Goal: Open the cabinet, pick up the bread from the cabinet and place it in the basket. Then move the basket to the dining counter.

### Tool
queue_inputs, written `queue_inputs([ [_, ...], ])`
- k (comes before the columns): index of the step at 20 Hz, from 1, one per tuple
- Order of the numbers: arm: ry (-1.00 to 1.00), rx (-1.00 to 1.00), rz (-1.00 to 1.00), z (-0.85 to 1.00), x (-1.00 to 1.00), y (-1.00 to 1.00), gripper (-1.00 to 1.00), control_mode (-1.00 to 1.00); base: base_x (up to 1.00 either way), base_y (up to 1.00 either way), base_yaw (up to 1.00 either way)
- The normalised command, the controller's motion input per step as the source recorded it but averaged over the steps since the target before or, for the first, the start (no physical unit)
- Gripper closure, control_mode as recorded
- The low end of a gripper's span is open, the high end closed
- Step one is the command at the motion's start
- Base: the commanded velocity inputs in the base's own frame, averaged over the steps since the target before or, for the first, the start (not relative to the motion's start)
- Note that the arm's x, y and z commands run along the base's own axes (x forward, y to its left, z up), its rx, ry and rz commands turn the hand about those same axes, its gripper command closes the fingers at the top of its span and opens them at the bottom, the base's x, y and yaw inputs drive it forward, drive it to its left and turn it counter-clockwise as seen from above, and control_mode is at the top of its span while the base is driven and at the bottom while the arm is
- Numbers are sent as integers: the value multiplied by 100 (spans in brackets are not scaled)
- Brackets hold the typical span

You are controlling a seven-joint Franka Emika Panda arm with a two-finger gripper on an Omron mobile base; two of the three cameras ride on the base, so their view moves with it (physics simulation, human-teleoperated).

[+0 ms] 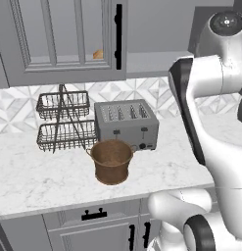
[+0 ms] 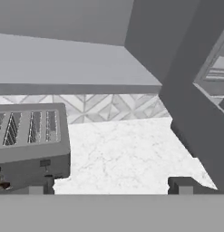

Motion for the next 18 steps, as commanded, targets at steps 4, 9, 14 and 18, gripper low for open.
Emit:
queue_inputs([
  [4, -1, 18, 17, 35, 0, 100, -100, -100, 0, 0, 0],
  [9, -10, 11, 27, 10, 11, 100, -100, -100, 0, 0, 0],
  [14, -23, 5, 22, 11, 45, 100, -100, -100, 0, 0, 0],
  [18, -10, 0, 8, 16, 52, 77, -100, -100, 0, 0, 0],
])
